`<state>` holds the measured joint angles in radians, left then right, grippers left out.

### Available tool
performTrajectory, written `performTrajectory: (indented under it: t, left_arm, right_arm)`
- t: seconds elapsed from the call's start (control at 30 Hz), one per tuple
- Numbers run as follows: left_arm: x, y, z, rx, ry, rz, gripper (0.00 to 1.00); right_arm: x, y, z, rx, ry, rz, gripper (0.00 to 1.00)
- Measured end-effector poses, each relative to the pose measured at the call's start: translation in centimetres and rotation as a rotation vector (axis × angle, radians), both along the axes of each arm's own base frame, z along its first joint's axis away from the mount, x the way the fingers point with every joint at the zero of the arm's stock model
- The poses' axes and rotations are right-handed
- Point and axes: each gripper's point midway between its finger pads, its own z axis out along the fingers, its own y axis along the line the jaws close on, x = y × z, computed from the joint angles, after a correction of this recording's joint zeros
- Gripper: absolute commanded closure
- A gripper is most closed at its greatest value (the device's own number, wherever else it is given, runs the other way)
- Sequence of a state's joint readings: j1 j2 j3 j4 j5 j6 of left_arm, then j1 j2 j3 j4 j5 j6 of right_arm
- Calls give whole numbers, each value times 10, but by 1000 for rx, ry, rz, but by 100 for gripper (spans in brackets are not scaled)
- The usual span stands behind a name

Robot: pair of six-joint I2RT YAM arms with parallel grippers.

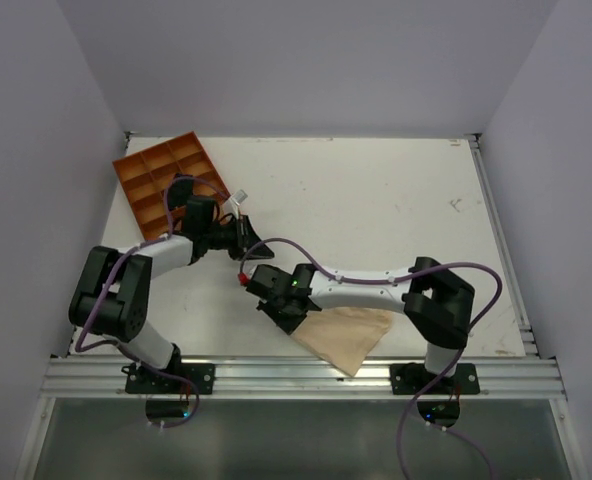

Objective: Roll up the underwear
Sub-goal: Fold the underwear

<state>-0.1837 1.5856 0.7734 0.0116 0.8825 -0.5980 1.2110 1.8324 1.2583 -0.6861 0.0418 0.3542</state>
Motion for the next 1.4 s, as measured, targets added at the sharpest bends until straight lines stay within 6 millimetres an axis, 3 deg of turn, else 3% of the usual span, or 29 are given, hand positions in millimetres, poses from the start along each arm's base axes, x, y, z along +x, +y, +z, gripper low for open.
performTrajectory:
  t: [0.17, 0.5, 0.63, 0.93, 1.3, 1.4]
  left_arm:
    - [-24, -37, -10, -107, 37, -104, 85]
    - [-49, -76, -27, -190, 99, -232, 87]
    - [-58, -79, -40, -155, 112, -263, 88]
    - [-55, -78, -82, 8, 85, -296, 87]
    - [-54, -78, -84, 64, 59, -314, 87]
    - [-51, -77, -83, 100, 34, -299, 83]
  right_arm:
    - [0, 7, 7, 45, -2, 5, 100]
    - [-2, 9, 10, 55, 10, 19, 100]
    - [-2, 10, 11, 58, 9, 19, 100]
    - [-2, 10, 13, 54, 11, 19, 100]
    - [3, 7, 28, 23, -9, 19, 100]
    - [3, 4, 27, 15, -2, 18, 100]
